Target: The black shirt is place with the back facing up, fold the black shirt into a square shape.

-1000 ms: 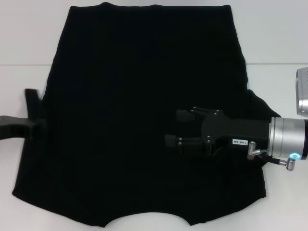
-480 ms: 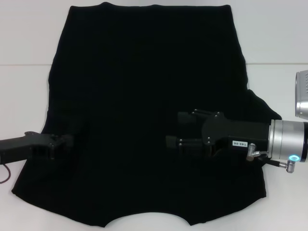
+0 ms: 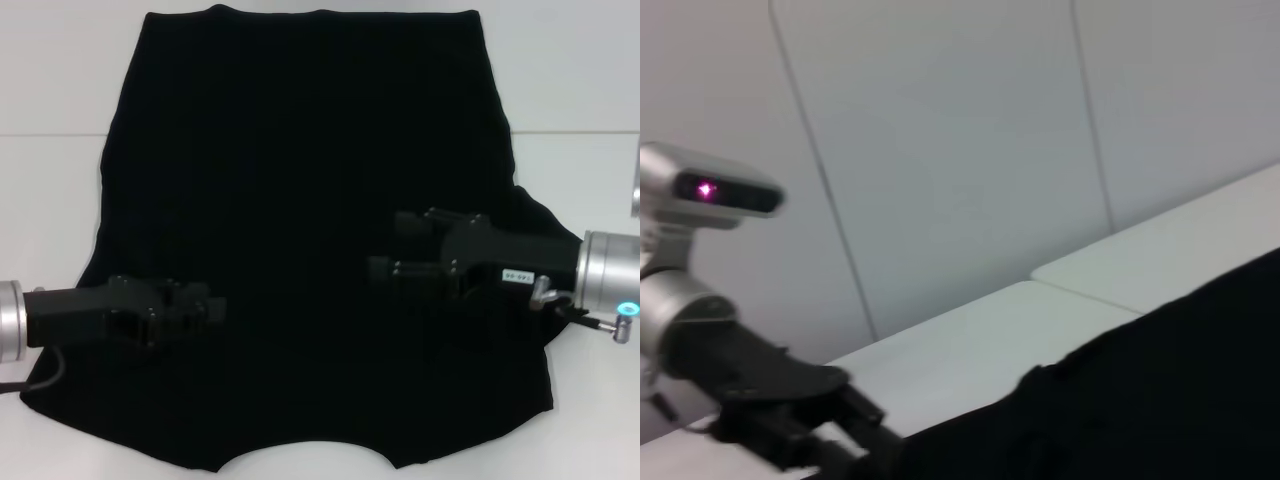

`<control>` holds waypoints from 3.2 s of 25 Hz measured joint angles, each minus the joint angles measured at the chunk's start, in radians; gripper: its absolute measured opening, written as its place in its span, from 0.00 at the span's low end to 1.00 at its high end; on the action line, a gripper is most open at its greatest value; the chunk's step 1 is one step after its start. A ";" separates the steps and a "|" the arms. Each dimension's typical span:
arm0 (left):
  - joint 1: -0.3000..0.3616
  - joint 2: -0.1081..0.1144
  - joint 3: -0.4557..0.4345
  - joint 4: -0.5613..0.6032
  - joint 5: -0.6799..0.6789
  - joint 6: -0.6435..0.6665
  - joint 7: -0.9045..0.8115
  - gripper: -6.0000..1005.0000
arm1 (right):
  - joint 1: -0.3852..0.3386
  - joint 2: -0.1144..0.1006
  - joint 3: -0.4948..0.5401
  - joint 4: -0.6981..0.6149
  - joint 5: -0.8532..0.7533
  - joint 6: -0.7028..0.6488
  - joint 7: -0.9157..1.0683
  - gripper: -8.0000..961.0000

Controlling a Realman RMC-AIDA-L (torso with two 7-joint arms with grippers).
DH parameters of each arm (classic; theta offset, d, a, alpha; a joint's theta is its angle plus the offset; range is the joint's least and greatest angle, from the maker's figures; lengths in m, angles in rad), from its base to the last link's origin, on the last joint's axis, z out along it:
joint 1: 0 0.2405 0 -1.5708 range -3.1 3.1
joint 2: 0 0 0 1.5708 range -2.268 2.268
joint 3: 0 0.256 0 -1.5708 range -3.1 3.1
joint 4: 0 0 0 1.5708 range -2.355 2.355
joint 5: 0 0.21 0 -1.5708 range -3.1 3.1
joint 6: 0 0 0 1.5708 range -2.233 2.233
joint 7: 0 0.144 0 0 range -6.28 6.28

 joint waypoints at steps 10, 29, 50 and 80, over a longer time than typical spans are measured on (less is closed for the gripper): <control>-0.002 -0.002 0.002 -0.104 -0.114 0.173 0.249 0.49 | -0.004 -0.087 0.015 -0.034 -0.061 0.107 0.405 0.95; -0.019 -0.041 0.170 -0.160 -0.106 0.092 0.462 0.94 | -0.059 -0.146 0.106 -0.178 -0.460 0.176 0.994 0.95; -0.031 -0.037 0.174 -0.161 -0.106 0.089 0.458 0.94 | -0.044 -0.134 0.097 -0.150 -0.519 0.196 1.031 0.81; -0.031 -0.034 0.166 -0.160 -0.114 0.085 0.462 0.94 | -0.046 -0.105 0.084 -0.145 -0.513 0.232 1.031 0.27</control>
